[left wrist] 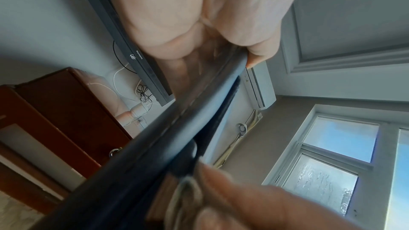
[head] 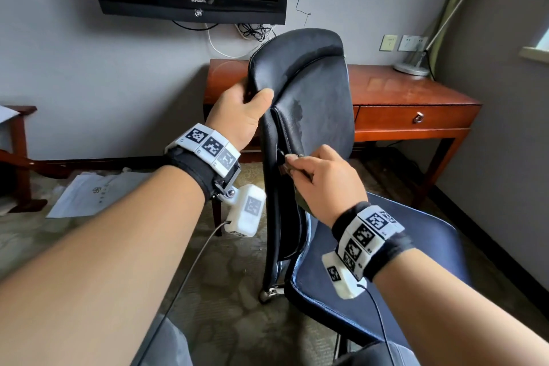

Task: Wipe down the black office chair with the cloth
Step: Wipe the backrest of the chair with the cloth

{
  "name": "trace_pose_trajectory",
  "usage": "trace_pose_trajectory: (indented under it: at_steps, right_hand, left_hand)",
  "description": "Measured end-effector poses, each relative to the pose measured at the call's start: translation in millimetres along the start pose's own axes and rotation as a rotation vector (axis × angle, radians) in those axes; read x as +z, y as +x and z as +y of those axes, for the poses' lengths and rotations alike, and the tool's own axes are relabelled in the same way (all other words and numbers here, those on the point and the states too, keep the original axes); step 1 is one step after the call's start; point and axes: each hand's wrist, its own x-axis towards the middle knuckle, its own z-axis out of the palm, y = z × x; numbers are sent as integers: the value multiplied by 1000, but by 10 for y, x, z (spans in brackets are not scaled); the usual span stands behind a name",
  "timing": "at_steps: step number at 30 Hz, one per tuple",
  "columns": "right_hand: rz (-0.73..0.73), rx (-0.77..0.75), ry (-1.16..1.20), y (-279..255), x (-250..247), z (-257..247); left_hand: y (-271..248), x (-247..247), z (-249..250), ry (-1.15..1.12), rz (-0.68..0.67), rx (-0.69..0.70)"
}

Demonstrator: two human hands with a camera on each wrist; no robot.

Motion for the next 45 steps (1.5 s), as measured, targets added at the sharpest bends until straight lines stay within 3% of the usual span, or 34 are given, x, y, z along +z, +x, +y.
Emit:
trace_pose_trajectory:
  at_steps: [4, 8, 11, 16, 21, 27, 33, 39, 45]
  right_hand:
    - [-182, 82, -17, -98, -134, 215]
    - [55, 230, 251, -4, -358, 272]
    - [146, 195, 305, 252, -467, 105]
    - [27, 101, 100, 331, -180, -126]
    - [68, 149, 80, 67, 97, -37]
    - [-169, 130, -57, -127, -70, 224]
    - [111, 283, 180, -237, -264, 472]
    - [69, 195, 195, -107, -1, 191]
    - [26, 239, 142, -262, 210, 221]
  left_hand:
    - [-62, 30, -9, 61, 0, -54]
    - [-203, 41, 11, 205, -16, -62]
    - [-250, 26, 91, 240, -23, -61]
    - [-236, -21, 79, 253, -27, -72]
    - [-216, -14, 16, 200, -28, -106]
    - [-233, 9, 14, 99, -45, -163]
    - [-374, 61, 30, 218, 3, -106]
    - [-372, 35, 18, 223, 0, -84]
    - [-310, 42, -90, 108, -6, -101]
